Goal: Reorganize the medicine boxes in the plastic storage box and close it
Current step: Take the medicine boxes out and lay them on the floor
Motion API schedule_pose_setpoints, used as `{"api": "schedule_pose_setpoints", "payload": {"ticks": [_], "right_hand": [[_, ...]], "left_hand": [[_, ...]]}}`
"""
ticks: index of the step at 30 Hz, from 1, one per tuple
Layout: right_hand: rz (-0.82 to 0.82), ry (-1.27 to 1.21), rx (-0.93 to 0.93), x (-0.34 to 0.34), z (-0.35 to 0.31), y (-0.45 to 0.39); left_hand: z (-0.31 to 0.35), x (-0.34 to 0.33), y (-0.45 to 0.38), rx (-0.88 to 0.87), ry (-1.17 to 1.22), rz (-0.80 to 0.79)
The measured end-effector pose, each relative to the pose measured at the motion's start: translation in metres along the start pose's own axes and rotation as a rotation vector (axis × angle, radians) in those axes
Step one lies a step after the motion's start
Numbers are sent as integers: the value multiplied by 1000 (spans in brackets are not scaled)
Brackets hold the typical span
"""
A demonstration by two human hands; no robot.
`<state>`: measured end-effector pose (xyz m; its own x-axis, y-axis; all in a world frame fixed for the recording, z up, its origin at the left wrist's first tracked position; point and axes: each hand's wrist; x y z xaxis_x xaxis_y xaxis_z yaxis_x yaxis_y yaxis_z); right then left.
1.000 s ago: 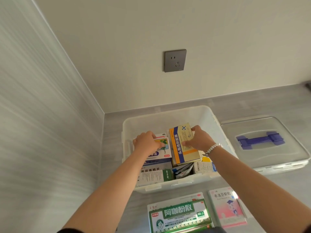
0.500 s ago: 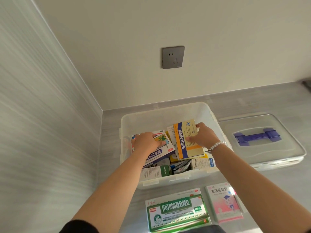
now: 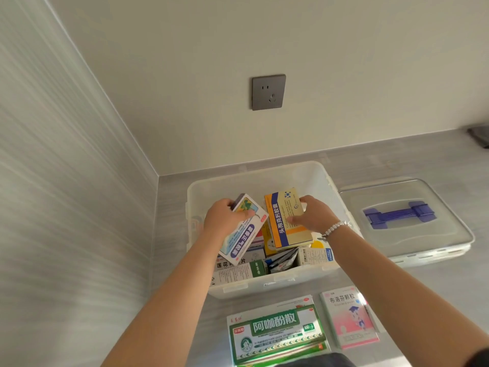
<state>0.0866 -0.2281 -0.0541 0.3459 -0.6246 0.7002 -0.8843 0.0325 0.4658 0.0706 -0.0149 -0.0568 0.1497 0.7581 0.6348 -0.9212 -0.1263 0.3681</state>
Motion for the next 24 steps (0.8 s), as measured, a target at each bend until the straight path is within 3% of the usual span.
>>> {"api": "schedule_pose_setpoints", "payload": {"ticks": [8,13,16,18,21,24], "right_hand": [[-45,-4,-18,-1,0,-1],[16,19,33,6,-3,6],[102,-189,182,18,-10,26],[7,-388,258,30,-13,46],[-305,-565,350,51,-7,79],[-353,-590,417,66,13,99]], "left_hand": [[19,25,40,112,679,51],[25,20,68,149,832,116],[32,14,86,153,972,154],[42,8,98,135,1042,186],[57,-7,115,89,1075,264],[71,-27,134,43,1103,302]]}}
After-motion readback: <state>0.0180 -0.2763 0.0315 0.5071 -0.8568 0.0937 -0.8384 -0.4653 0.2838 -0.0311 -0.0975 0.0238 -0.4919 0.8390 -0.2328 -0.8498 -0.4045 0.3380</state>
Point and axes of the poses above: each hand's wrist, its own y-axis away from the middle knuckle, its own x-axis out of the back of the hand, z = x × y
